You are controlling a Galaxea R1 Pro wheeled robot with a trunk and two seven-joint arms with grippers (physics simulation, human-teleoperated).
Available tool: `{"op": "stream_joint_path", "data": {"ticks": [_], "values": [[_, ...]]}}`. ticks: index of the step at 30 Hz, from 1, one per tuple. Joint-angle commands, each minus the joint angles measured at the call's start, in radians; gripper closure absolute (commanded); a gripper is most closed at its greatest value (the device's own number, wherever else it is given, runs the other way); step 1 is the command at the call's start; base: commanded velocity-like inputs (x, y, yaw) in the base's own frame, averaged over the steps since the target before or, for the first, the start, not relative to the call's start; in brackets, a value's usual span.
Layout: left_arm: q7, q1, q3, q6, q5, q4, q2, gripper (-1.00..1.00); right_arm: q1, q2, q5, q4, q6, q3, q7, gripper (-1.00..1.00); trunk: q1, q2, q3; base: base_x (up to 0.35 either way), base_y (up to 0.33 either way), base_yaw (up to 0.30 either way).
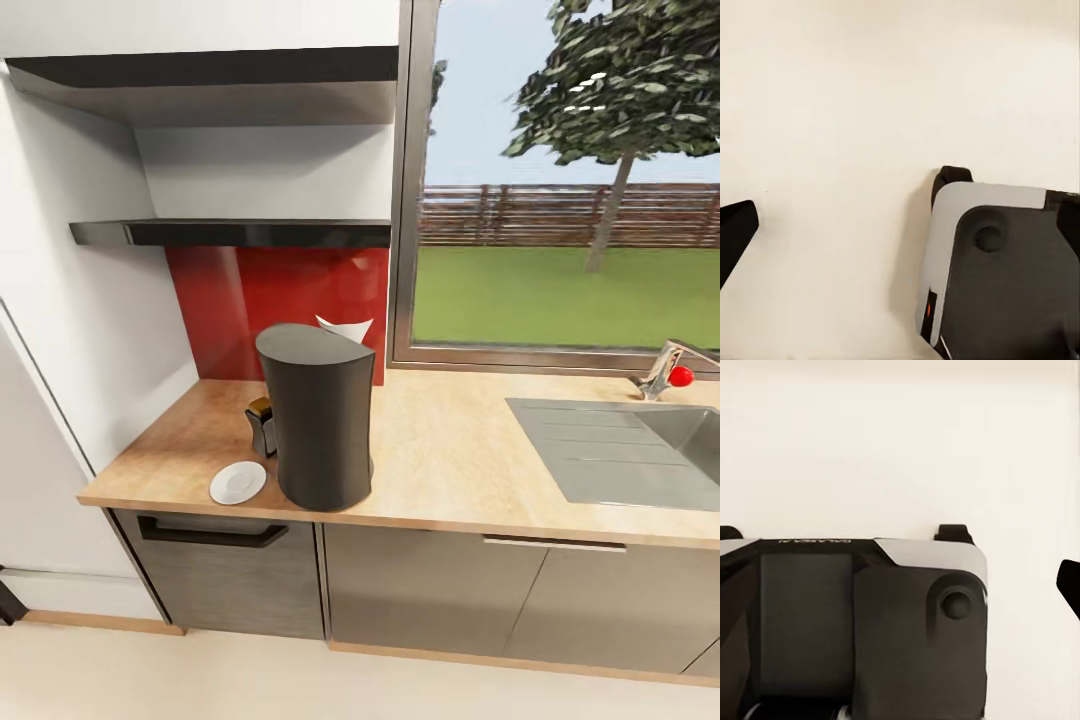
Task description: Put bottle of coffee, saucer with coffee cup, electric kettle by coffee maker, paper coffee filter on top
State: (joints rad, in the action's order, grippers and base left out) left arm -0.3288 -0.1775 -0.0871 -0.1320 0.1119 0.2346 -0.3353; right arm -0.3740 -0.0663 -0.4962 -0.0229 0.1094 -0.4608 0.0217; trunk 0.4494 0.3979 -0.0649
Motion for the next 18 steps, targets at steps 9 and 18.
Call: {"op": "stream_joint_path", "data": {"ticks": [9, 18], "values": [[0.296, 0.005, -0.005, 0.039, -0.008, -0.122, 0.061, -1.0, 0.004, 0.005, -0.012, -0.003, 0.004, -0.007, 0.005, -1.0, 0.001, 0.002, -0.002, 0.0, 0.0, 0.0], [0.31, 0.008, -0.005, 0.04, -0.051, -0.135, 0.081, -1.0, 0.004, 0.024, -0.012, -0.002, 0.004, -0.006, 0.01, -1.0, 0.001, 0.002, -0.002, 0.0, 0.0, -0.11]]}}
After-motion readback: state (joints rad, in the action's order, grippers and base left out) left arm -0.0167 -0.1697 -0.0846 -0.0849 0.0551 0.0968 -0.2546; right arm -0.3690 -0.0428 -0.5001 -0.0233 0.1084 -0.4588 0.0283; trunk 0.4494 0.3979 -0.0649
